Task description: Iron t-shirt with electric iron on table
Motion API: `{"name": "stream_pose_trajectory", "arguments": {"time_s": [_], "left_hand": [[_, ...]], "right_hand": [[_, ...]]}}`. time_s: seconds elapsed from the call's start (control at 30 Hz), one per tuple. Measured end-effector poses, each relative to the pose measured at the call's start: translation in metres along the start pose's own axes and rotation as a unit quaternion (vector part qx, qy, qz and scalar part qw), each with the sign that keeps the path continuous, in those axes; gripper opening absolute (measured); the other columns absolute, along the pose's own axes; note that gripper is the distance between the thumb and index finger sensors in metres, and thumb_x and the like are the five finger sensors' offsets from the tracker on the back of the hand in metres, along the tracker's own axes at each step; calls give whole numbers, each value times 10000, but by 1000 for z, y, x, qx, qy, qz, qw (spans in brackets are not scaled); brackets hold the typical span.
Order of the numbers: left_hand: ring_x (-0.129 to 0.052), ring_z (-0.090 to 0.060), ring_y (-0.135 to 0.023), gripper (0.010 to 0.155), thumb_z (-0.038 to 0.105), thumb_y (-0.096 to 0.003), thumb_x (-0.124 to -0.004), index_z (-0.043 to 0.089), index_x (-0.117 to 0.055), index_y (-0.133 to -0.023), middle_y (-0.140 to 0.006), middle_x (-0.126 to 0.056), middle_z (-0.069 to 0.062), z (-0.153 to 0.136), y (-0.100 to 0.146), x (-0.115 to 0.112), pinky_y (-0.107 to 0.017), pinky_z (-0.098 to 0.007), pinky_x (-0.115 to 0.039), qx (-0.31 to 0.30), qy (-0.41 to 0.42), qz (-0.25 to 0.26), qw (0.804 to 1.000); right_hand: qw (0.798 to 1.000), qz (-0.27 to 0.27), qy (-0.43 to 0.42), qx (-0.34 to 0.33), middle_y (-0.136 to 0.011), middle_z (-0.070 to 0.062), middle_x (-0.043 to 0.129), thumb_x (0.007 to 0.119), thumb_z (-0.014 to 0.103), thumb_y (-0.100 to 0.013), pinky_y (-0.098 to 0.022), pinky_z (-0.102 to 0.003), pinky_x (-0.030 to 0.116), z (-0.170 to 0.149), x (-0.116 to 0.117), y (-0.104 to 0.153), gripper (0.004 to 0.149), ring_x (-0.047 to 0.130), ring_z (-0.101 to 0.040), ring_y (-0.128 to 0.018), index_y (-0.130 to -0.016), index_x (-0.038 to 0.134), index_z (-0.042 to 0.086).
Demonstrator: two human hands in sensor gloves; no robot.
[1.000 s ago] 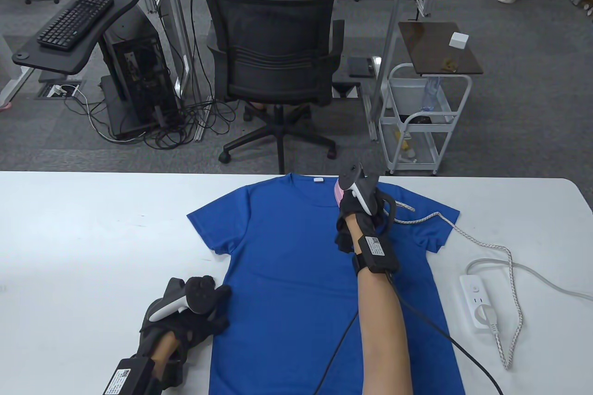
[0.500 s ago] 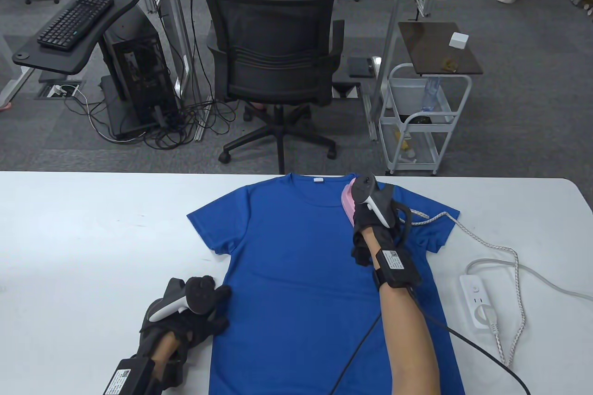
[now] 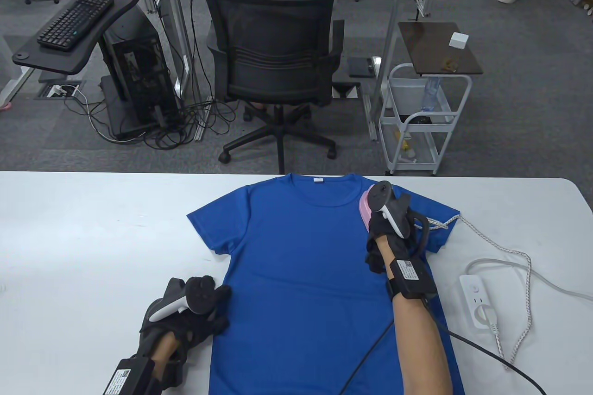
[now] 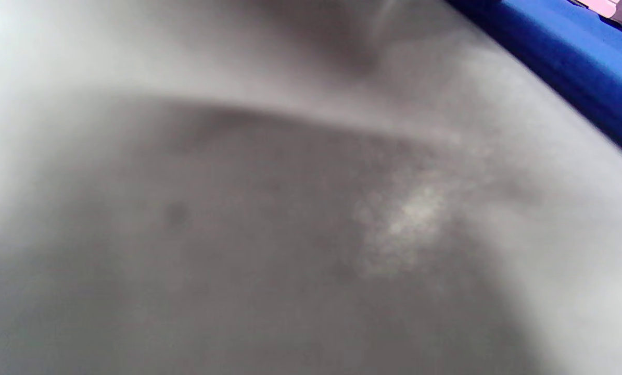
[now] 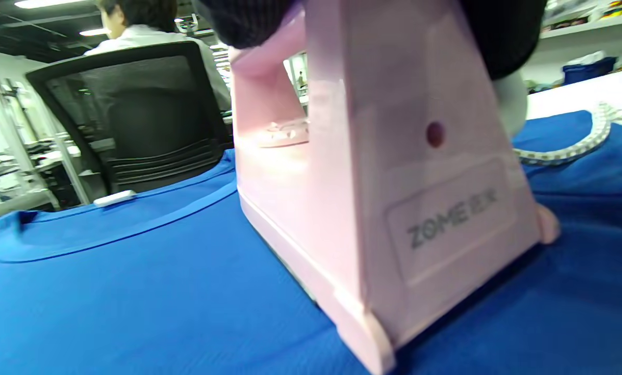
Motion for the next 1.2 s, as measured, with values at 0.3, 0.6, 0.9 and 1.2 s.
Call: {"name": "stream_pose_trajectory", "arguments": {"time_s": [0.3, 0.6, 0.9, 1.2], "left_hand": [[40, -372, -1007, 753, 568, -480, -576, 416, -125, -1063, -1110, 31, -45, 0, 0, 0, -697, -563, -108, 1, 1, -2, 1000], [45, -370, -1007, 753, 568, -480, -576, 415, -124, -1063, -1109, 34, -43, 0, 0, 0, -696, -562, -104, 1, 3, -2, 1000], [46, -370, -1006, 754, 566, -480, -579, 414, -127, -1064, -1109, 32, -44, 0, 0, 0, -695, -562, -101, 0, 5, -2, 1000], [60, -368, -1002, 754, 568, -482, -573, 415, -117, -1062, -1106, 45, -42, 0, 0, -1, -691, -559, -86, -1, 9, -2, 1000]], "right_hand": [[998, 0, -60, 28, -1001, -198, 751, 714, 278, -490, -575, -527, 736, 7, 6, -25, 591, 882, -406, -768, -1053, 545, 346], [996, 12, -90, 2, -986, -218, 742, 720, 252, -487, -590, -549, 702, 8, 7, -32, 606, 866, -412, -761, -1065, 543, 300], [996, 0, -91, 21, -984, -219, 742, 724, 256, -480, -585, -544, 722, 3, 6, -42, 606, 876, -408, -762, -1060, 557, 305], [996, -11, -57, 74, -980, -210, 754, 730, 265, -479, -578, -535, 744, -8, 2, -50, 607, 891, -403, -754, -1060, 560, 306]]}}
Point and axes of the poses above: the tracker on the back of each hand, its own z axis roughly to the thumb side, its own y axis roughly from the fingertips to the wrist, x = y × z, the point moved 4 cm from there along -y, roughly from the wrist to the fingertips
